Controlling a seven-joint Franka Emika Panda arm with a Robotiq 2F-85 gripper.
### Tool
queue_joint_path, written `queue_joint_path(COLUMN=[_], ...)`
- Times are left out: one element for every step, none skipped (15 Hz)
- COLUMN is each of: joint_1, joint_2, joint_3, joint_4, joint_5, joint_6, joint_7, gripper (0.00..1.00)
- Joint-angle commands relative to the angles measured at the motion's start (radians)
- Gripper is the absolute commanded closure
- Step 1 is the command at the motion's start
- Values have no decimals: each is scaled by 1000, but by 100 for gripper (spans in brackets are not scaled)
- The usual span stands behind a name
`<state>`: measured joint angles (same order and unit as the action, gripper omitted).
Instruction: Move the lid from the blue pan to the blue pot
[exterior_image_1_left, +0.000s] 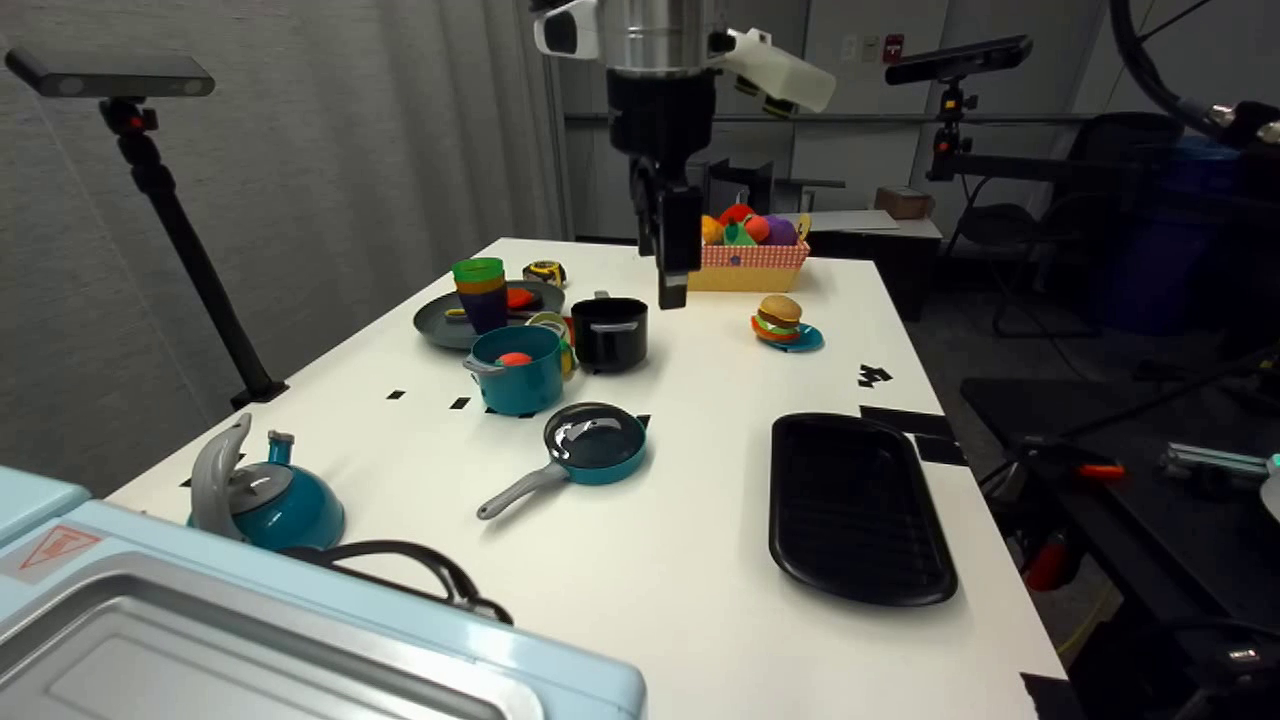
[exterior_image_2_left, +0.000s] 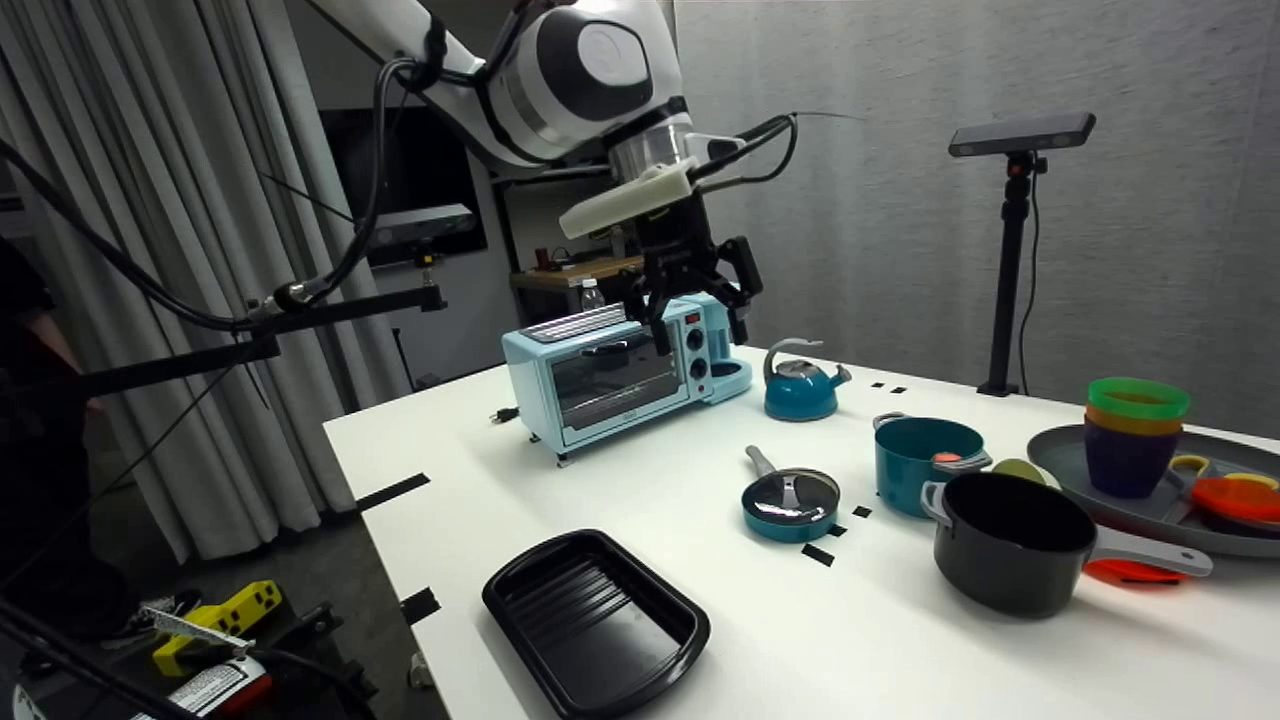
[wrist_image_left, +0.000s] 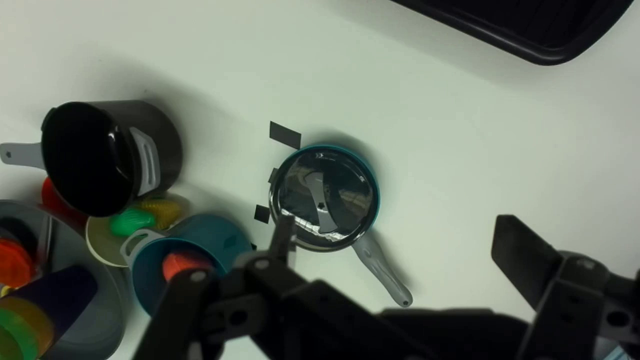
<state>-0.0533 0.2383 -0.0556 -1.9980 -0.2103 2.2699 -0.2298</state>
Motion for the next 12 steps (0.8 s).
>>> queue_joint_path(joint_1=[-22, -24, -25, -29, -34, -39, -44, -47, -50, -53, -56, -57], joint_2=[103, 126, 150, 173, 198, 222, 245, 269, 292, 319, 341, 365], joint_3=[5, 4, 1, 0, -1, -2, -2, -2, -4, -5, -4, -4], joint_4=[63, 69, 78, 88, 99, 110, 122, 138, 154, 176, 194, 217], joint_5=[15, 11, 4, 7, 9, 10, 11, 9, 4, 0, 2, 1], joint_6=[69, 94, 120, 140, 161, 178, 193, 204, 211, 214, 216, 216], joint_7=[-44, -39, -30, -28, -29, -27, -28, -31, -31, -35, -38, -36], gripper=[0, 0, 0, 0, 0, 0, 0, 0, 0, 0, 0, 0])
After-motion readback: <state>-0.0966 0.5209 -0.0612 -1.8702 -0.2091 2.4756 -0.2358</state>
